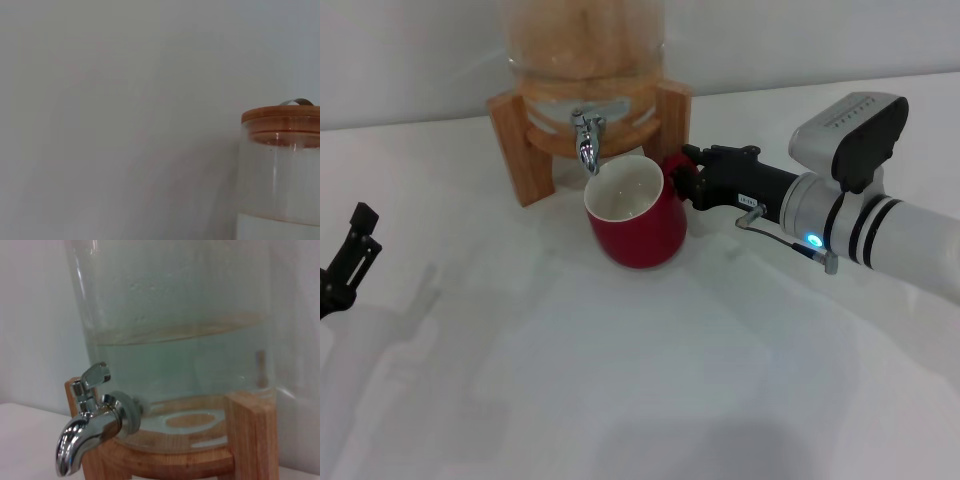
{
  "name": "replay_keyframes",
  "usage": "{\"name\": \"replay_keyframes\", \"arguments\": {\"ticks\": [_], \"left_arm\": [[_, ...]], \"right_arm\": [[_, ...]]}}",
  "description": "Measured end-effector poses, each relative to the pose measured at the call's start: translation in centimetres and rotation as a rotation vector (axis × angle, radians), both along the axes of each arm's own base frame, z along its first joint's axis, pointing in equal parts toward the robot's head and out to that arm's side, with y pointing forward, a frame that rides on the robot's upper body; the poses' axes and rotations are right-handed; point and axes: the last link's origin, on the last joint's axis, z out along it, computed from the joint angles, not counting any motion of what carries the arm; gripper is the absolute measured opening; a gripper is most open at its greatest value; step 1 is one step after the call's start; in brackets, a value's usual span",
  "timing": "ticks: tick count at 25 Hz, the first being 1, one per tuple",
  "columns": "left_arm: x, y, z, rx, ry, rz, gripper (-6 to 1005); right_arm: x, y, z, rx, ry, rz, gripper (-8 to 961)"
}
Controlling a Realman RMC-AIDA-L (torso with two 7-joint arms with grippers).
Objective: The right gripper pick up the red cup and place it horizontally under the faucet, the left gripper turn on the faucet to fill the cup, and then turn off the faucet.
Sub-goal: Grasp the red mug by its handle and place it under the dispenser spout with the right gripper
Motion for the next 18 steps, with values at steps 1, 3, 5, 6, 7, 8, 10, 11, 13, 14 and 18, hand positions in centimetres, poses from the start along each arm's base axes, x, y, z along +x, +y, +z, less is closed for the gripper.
{"name": "replay_keyframes", "arguments": {"ticks": [1,3,5,6,7,8,10,11,13,14,18], "left_arm": [[0.01,-0.01,-0.02,-0.001,0.001,-0.001,859],[0.03,0.0,-0.03,-0.002,0.001,-0.002,859],[0.05,0.02,-0.04,-0.002,0.001,-0.003,859],[0.06,0.02,-0.04,-0.002,0.001,-0.003,859],[0.06,0.02,-0.04,-0.003,0.001,-0.003,859],[0.06,0.02,-0.04,-0.003,0.001,-0.003,859],[0.06,0.02,-0.04,-0.003,0.001,-0.004,859],[0.05,0.01,-0.04,-0.003,0.001,-0.003,859],[0.04,0.0,-0.04,-0.003,0.001,-0.003,859],[0.04,-0.01,-0.04,-0.003,0.001,-0.003,859],[0.03,-0.02,-0.04,-0.003,0.001,-0.002,859]], "right_arm": [[-0.01,0.0,-0.01,0.0,-0.001,0.0,282],[-0.02,0.0,-0.02,-0.001,-0.001,0.001,283],[-0.05,-0.01,-0.04,-0.001,-0.001,0.002,283],[-0.05,-0.01,-0.04,-0.002,-0.001,0.002,283],[-0.06,-0.01,-0.05,-0.002,-0.001,0.002,284],[-0.06,-0.03,-0.07,-0.003,-0.002,0.002,284],[-0.06,-0.07,-0.13,-0.006,-0.003,0.003,284],[-0.07,-0.1,-0.18,-0.008,-0.004,0.004,285],[-0.08,-0.14,-0.23,-0.01,-0.005,0.006,285],[-0.09,-0.16,-0.24,-0.01,-0.004,0.007,285],[-0.14,-0.34,-0.38,-0.017,-0.006,0.015,286]]}}
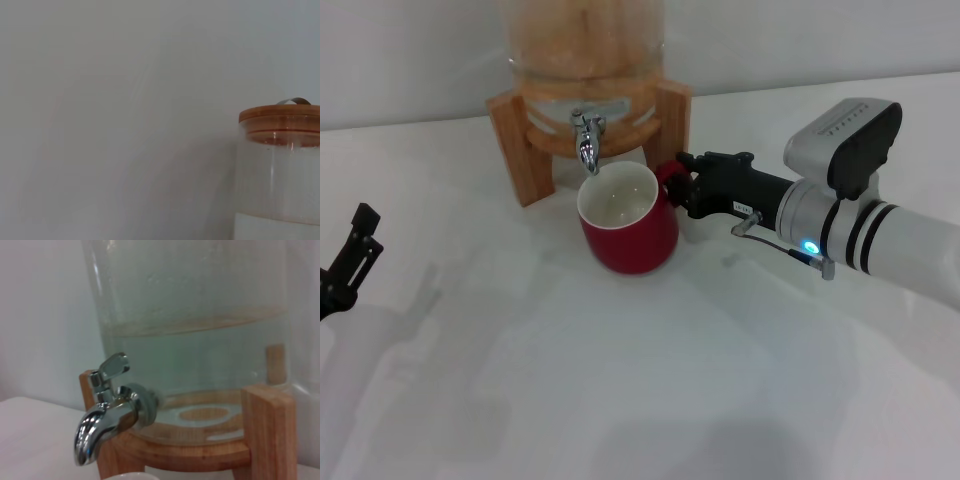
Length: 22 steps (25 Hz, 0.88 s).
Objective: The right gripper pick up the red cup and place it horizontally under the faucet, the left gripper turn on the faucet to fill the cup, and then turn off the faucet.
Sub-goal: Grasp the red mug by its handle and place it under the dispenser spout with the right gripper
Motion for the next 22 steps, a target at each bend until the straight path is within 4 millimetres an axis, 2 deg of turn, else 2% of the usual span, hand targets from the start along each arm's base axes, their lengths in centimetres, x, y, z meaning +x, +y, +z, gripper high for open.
{"name": "replay_keyframes", "arguments": {"ticks": [8,22], "left_arm": [[0.0,-0.01,0.01,0.0,0.0,0.0,859],[0.01,-0.06,-0.04,0.0,-0.002,0.0,859]], "right_arm": [[-0.14,-0.23,-0.32,-0.014,-0.009,0.014,288],[-0.12,-0.17,-0.32,-0.013,-0.012,0.011,455]]}}
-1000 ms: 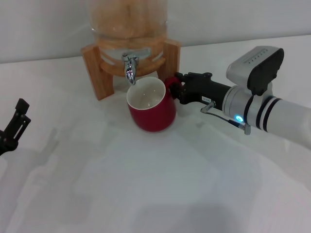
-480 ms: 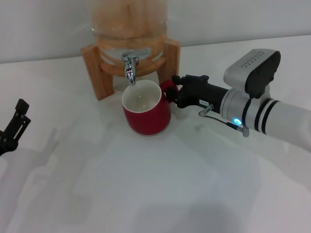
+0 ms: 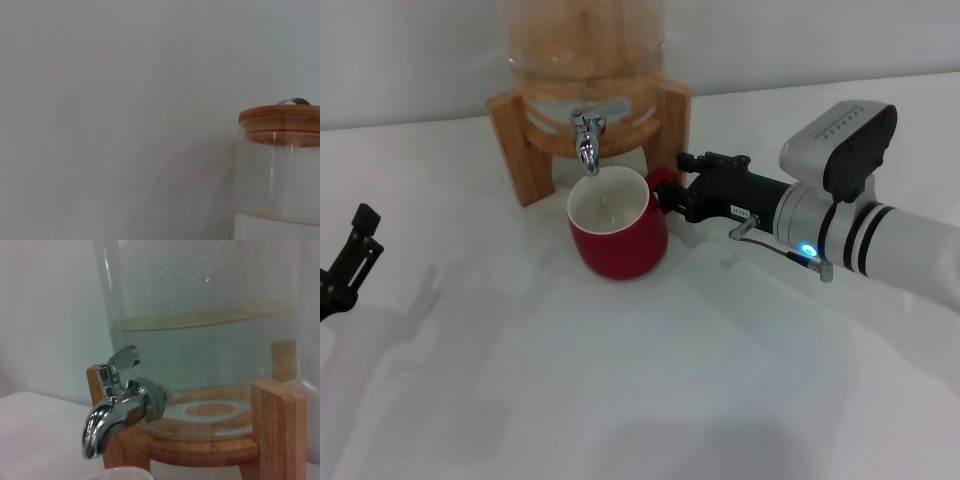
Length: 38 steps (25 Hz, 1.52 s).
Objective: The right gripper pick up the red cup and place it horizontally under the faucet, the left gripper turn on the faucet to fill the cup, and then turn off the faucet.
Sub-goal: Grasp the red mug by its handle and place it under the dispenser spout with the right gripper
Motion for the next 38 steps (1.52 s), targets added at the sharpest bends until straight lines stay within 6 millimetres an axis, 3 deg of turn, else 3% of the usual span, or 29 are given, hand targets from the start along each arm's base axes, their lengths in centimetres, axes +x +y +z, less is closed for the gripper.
{"name": "replay_keyframes", "arguments": {"ticks": [4,38], "left_arm": [[0.0,0.0,0.0,0.0,0.001,0.0,859],[0.1,0.2,0.0,-0.001,0.002,-0.006,858]], "right_arm": [[0.0,0.0,0.0,0.0,-0.002,-0.002,497],[1.2,-0.4,-0.3,-0.011,-0.033,-0.037,494]]}}
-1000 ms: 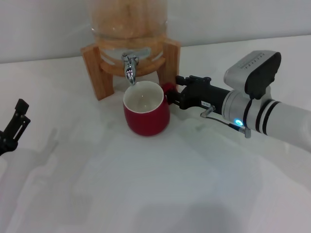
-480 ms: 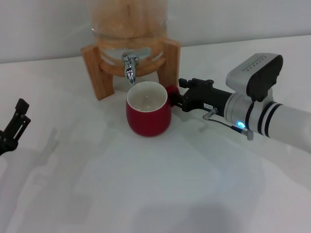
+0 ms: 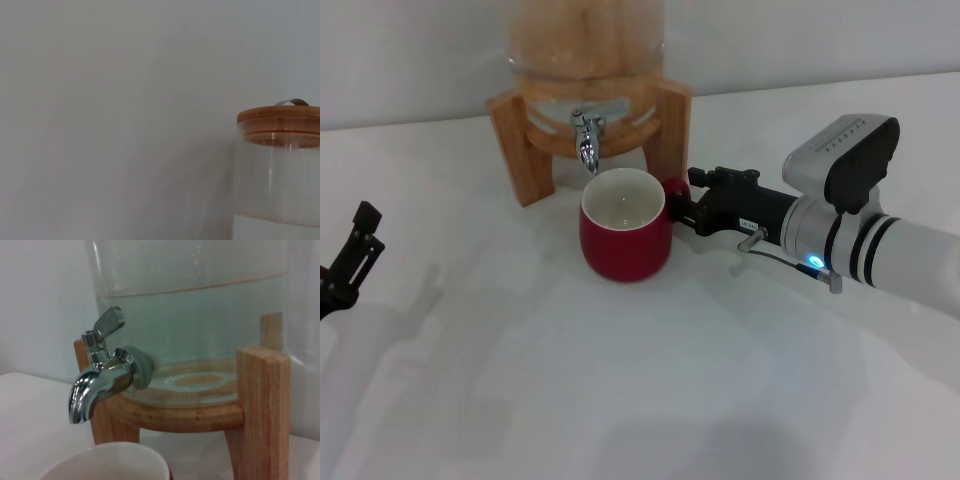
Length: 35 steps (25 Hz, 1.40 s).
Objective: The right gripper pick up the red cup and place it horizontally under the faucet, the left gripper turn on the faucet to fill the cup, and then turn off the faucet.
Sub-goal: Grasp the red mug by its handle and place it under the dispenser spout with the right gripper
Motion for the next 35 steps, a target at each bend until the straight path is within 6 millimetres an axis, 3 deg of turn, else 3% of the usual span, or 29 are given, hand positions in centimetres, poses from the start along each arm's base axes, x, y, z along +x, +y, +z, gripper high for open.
{"name": "replay_keyframes", "arguments": {"ticks": [35], "left_arm": [[0.02,0.03,-0.01,-0.001,0.0,-0.001,858]], "right_arm": [[-0.67,-0.03,-0.56,-0.018,0.0,0.004,495]]}}
